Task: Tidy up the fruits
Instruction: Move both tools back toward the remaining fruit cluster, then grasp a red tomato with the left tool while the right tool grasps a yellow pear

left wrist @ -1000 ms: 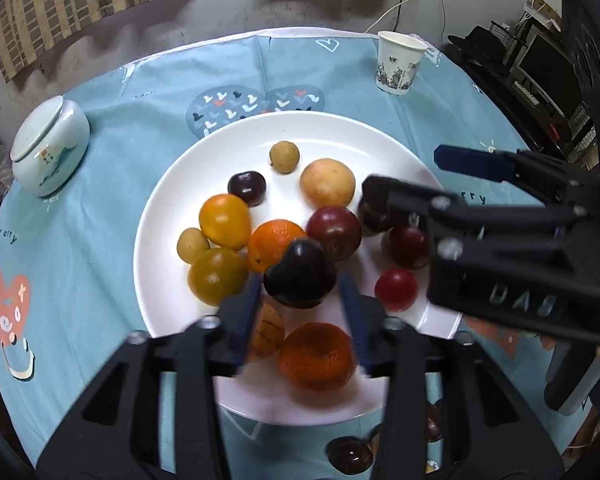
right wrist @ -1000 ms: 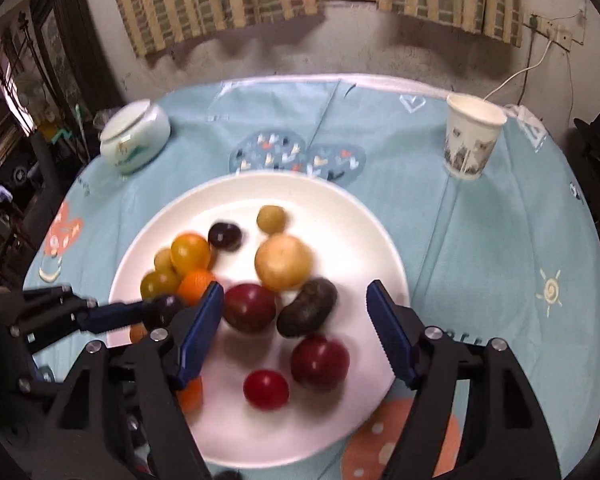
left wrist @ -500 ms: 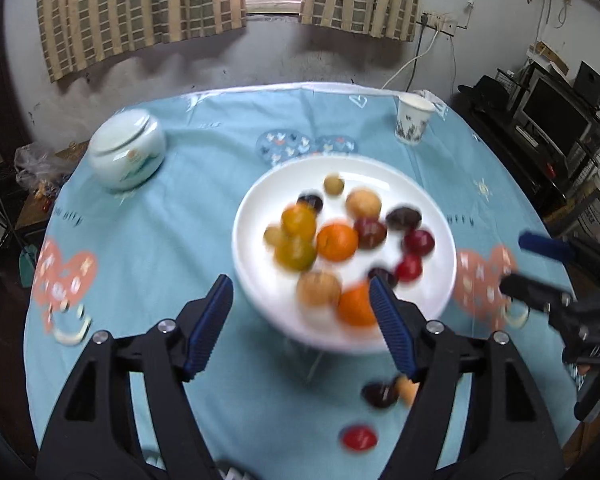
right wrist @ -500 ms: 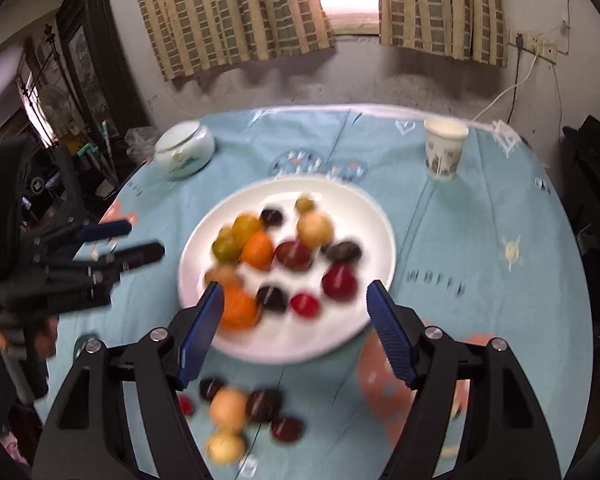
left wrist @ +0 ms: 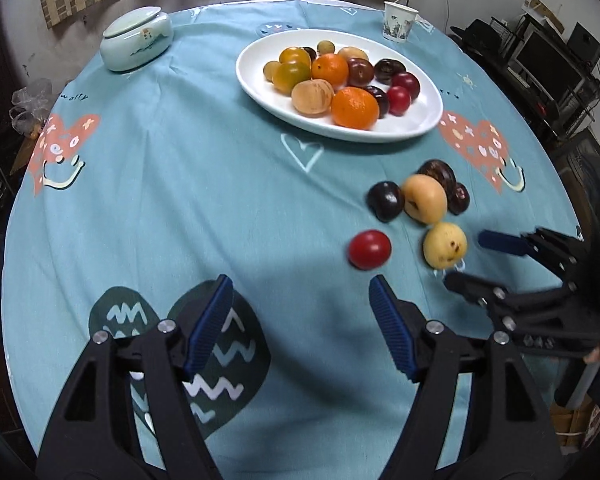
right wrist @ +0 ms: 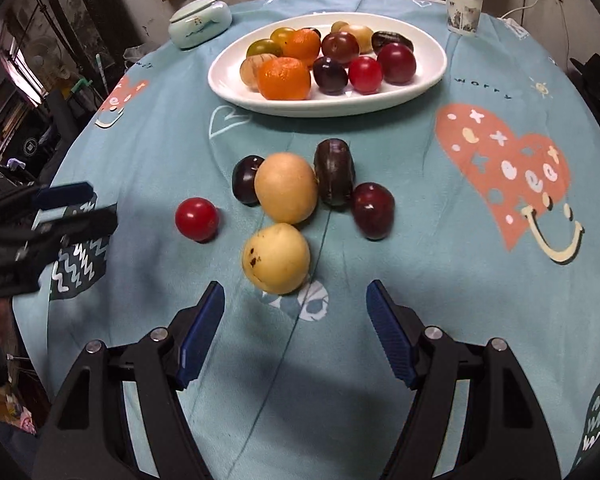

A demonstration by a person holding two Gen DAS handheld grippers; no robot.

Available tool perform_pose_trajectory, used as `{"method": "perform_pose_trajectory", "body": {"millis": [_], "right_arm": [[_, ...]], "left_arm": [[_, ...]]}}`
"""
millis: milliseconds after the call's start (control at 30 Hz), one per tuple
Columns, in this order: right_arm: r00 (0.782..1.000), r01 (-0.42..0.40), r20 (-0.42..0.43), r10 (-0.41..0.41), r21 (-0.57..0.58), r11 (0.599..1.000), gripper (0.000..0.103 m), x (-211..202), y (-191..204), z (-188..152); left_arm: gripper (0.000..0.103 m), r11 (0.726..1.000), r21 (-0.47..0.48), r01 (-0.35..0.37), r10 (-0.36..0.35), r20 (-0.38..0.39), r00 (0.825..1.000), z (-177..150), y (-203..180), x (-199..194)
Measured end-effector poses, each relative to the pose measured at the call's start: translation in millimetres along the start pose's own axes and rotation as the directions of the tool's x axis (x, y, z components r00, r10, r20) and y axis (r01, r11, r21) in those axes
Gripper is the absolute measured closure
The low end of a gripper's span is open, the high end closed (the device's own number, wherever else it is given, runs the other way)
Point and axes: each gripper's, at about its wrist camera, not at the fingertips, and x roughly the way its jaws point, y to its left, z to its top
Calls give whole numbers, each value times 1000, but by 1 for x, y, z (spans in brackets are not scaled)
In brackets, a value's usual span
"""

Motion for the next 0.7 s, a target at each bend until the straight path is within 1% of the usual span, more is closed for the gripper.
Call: {"method": "perform_pose_trajectory", "body": {"millis": [67, 133, 200, 267, 300, 400, 533, 600, 700], "right_arm": [[1000, 10, -5, -10, 2, 1000, 31, 5, 1, 2], [999, -23, -24, 23, 16, 1000, 38, 10, 1, 6], [999, -37, -29, 37, 14, 999, 44, 13, -1, 8], [999, -41, -26, 41, -1, 999, 56, 14, 1, 10], [999, -41, -30, 40, -14, 999, 65, 14, 2, 10], [998, -47, -39, 45, -47, 998, 66, 10, 3, 8], [999, -53, -8, 53, -7, 999, 66, -8, -10, 3], [999, -51, 0, 51, 5, 999, 66, -15, -15, -1], [999, -39, 9, 38, 34, 999, 66, -22, -24, -6]], "left_arm": [[31, 1000, -1, -2, 2, 5, 1000, -2, 0, -3], [31, 1000, -4, -1, 1, 8, 1000, -4, 0, -4], [31, 1000, -3, -1, 1, 3, 1000, -3, -2, -3], [31, 1000, -1, 2, -2, -5, 1000, -3, -3, -1], [31, 1000, 3, 2, -2, -9, 1000, -2, -6, 1], [31, 1000, 21, 8, -8, -17, 1000, 0, -12, 6], [31, 998, 53, 17, -16, -23, 1000, 8, -27, 17], [31, 996, 85, 28, -26, -24, 999, 14, -38, 25], [31, 994, 104, 37, -32, -50, 998, 19, -49, 41]]}}
